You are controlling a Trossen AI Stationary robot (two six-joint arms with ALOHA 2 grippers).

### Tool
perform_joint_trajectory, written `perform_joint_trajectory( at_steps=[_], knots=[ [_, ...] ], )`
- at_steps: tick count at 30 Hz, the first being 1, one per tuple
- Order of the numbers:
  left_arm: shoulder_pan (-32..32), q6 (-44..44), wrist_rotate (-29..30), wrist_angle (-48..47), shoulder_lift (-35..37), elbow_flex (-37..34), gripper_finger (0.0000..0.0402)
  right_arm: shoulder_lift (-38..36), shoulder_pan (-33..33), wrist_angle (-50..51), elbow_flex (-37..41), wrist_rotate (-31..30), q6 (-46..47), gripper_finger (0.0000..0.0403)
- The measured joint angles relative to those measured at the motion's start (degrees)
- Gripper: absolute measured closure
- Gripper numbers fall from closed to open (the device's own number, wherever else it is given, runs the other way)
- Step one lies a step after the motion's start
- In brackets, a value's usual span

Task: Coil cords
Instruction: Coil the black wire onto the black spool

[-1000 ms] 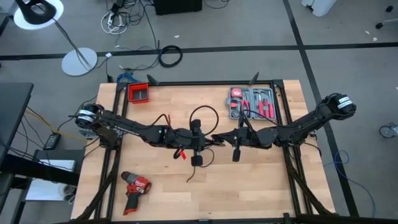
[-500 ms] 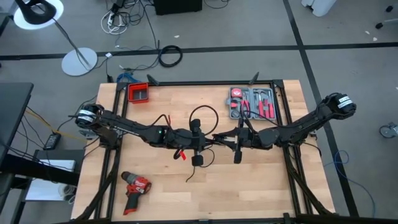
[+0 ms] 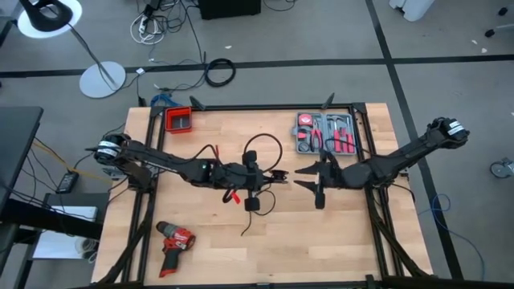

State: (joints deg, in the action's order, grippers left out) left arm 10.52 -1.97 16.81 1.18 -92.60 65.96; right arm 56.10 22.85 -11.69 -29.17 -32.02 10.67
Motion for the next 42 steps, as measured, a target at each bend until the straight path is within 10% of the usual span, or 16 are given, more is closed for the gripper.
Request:
perform_joint_trajectory(
  at_steps=[6,30,42],
  knots=[
    [0.09,-4.15,-0.29,-5.27,1.08,5.29,0.0401,2.66,0.83,5.48,0.06,1.43,8.82,0.0252],
    [0.87,-8.31,0.56,-2.64,1.17,9.94,0.0401,28.66,-2.62,-29.03,0.02,3.58,0.12,0.0256],
    [0.87,-8.73,0.71,-1.31,1.12,9.94,0.0401,29.15,-4.91,-30.56,0.04,5.66,-0.84,0.0364]
  ],
)
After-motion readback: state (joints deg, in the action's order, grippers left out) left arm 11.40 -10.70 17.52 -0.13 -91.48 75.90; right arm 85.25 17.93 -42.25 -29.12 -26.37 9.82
